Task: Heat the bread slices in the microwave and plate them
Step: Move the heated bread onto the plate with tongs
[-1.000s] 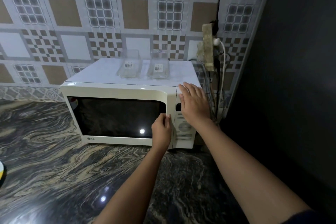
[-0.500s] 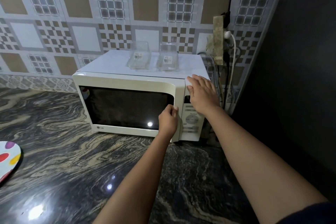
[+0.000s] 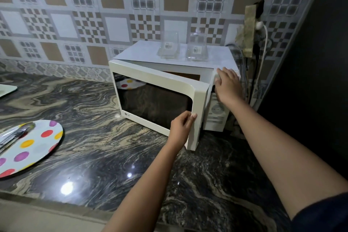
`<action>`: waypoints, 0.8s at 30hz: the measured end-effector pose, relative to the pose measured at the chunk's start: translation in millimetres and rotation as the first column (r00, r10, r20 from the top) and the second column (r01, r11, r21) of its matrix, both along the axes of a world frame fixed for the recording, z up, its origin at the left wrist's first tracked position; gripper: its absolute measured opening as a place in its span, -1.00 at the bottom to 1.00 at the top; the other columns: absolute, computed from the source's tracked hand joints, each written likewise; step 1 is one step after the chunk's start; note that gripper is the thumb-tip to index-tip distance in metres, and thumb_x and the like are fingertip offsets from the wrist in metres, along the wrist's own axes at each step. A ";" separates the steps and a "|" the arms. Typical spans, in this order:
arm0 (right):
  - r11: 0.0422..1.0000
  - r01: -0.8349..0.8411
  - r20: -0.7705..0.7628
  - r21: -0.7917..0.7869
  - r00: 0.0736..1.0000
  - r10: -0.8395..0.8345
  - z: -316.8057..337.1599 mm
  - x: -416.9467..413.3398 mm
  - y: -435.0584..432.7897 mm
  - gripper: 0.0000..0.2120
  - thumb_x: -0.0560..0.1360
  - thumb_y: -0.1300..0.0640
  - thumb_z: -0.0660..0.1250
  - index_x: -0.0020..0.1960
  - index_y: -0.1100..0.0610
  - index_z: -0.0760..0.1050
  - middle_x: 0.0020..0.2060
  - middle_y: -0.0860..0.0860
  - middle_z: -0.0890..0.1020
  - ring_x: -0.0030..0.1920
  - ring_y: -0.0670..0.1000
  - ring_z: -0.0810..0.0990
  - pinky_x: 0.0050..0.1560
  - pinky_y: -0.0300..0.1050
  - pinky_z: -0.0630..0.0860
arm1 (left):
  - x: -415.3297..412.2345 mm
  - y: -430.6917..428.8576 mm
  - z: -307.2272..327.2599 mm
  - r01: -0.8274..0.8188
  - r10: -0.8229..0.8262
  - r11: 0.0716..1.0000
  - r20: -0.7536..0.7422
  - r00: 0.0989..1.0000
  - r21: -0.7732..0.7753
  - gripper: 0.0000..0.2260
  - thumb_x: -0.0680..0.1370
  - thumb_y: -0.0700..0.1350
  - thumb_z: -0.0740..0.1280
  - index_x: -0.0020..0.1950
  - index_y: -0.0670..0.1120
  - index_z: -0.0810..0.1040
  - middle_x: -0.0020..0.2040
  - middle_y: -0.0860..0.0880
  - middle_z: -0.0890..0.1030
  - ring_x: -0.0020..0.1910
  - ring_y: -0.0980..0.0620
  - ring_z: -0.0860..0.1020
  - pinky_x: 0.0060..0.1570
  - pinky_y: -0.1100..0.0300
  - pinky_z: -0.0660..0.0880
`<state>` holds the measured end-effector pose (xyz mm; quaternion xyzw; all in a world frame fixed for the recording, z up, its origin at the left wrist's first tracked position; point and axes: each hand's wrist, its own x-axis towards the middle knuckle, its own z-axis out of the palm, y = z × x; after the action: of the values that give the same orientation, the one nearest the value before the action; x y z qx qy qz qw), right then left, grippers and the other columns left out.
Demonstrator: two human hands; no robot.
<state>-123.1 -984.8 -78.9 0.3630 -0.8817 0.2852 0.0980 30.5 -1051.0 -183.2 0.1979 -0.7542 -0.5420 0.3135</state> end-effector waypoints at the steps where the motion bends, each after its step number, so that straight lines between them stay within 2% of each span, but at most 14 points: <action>1: 0.998 -0.012 0.074 -0.061 0.997 0.016 2.3 5.7 0.7 -0.59 0.63 0.12 0.02 0.47 0.13 0.23 0.51 0.06 0.17 0.52 0.06 0.04 0.51 -0.05 -0.04 | 2.6 0.5 -0.2 0.001 -0.001 1.000 -0.008 1.000 0.008 -0.74 0.59 -0.01 0.24 -0.13 -0.19 0.53 -0.27 -0.11 0.49 -0.25 0.09 0.39 -0.24 0.16 0.31; 4: 0.967 -0.019 0.250 -0.254 0.964 0.084 14.0 25.4 8.1 -0.64 0.63 0.11 0.07 0.37 0.16 0.39 0.41 0.08 0.35 0.44 0.04 0.26 0.36 -0.17 0.18 | 8.6 2.7 0.4 0.007 -0.005 0.999 -0.029 1.000 0.046 -0.75 0.58 0.01 0.25 -0.11 -0.15 0.57 -0.23 -0.15 0.58 -0.22 0.10 0.44 -0.23 0.15 0.35; 7: 0.941 -0.073 0.364 -0.331 0.910 0.199 16.9 55.9 15.3 -0.71 0.61 0.09 0.14 0.25 0.14 0.48 0.17 -0.02 0.52 0.17 -0.07 0.44 0.08 -0.26 0.32 | 19.2 3.0 -2.8 0.025 -0.020 0.997 -0.070 0.997 0.077 -0.76 0.57 -0.02 0.27 -0.11 -0.16 0.61 -0.23 -0.04 0.59 -0.22 0.13 0.45 -0.23 0.18 0.37; 9: 0.921 -0.155 0.382 -0.356 0.876 0.295 13.1 77.1 15.0 -0.79 0.59 0.11 0.20 0.15 0.12 0.53 0.04 -0.04 0.55 0.09 -0.08 0.47 -0.05 -0.32 0.37 | 32.0 1.6 -4.4 0.048 -0.042 0.997 -0.093 0.995 0.066 -0.75 0.57 -0.02 0.28 -0.11 -0.18 0.62 -0.24 -0.04 0.57 -0.24 0.14 0.43 -0.24 0.19 0.35; 13: 0.897 -0.203 0.344 -0.392 0.872 0.348 10.5 124.9 10.5 -0.82 0.55 0.14 0.27 0.12 0.11 0.56 -0.15 -0.19 0.54 -0.05 -0.21 0.50 -0.08 -0.47 0.39 | 72.1 -0.9 -3.7 0.087 -0.084 0.995 -0.073 0.994 0.044 -0.81 0.58 -0.06 0.27 -0.12 -0.11 0.60 -0.29 0.08 0.56 -0.31 0.22 0.42 -0.27 0.20 0.35; 15: 0.892 -0.175 0.343 -0.417 0.878 0.333 7.1 151.2 6.1 -0.85 0.54 0.11 0.29 0.07 0.03 0.58 -0.15 -0.20 0.56 -0.06 -0.22 0.51 -0.04 -0.39 0.40 | 99.1 -3.9 -4.6 0.095 -0.095 0.995 -0.057 0.994 0.000 -0.83 0.58 -0.06 0.25 -0.11 -0.09 0.58 -0.30 0.11 0.54 -0.33 0.20 0.41 -0.28 0.18 0.36; 18: 0.879 -0.141 0.375 -0.455 0.865 0.333 -0.3 192.8 -5.0 -0.87 0.48 0.02 0.30 -0.02 -0.12 0.58 -0.04 -0.11 0.63 0.04 -0.06 0.56 0.10 -0.13 0.44 | 144.2 -11.1 -4.6 0.097 -0.101 0.991 -0.041 0.994 -0.089 -0.85 0.59 -0.04 0.24 -0.12 -0.07 0.51 -0.26 0.04 0.52 -0.33 0.19 0.40 -0.29 0.23 0.32; 20: 0.876 -0.135 0.380 -0.463 0.863 0.334 -3.0 223.3 -13.0 -0.84 0.49 0.01 0.27 0.03 -0.14 0.57 0.07 -0.05 0.62 0.11 0.01 0.55 0.15 -0.05 0.44 | 176.4 -16.5 -4.8 0.107 -0.115 0.984 -0.044 0.992 -0.145 -0.85 0.57 -0.01 0.26 -0.14 -0.05 0.42 -0.27 0.06 0.44 -0.34 0.20 0.35 -0.31 0.29 0.27; 22: 0.878 -0.145 0.365 -0.456 0.869 0.333 -4.4 253.9 -20.9 -0.79 0.55 0.07 0.22 0.14 -0.07 0.54 0.16 -0.03 0.58 0.17 0.01 0.52 0.18 -0.06 0.42 | 207.8 -22.9 -6.7 0.109 -0.121 0.980 -0.065 0.991 -0.168 -0.86 0.55 0.00 0.29 -0.05 -0.04 0.41 -0.21 0.10 0.40 -0.26 0.24 0.36 -0.28 0.40 0.27; 24: 0.886 -0.166 0.345 -0.433 0.877 0.333 -7.0 284.9 -29.2 -0.71 0.60 0.09 0.15 0.29 0.02 0.47 0.25 -0.02 0.52 0.23 -0.04 0.47 0.16 -0.22 0.39 | 235.5 -32.3 -15.0 0.083 -0.097 0.978 -0.068 0.993 -0.189 -0.79 0.55 0.00 0.28 0.10 -0.08 0.42 -0.12 0.07 0.38 -0.15 0.24 0.37 -0.18 0.43 0.29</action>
<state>161.8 -1014.0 -85.9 0.3809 -0.7519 0.5350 -0.0572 266.0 -1083.4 -198.2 0.1125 -0.7970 -0.4901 0.3345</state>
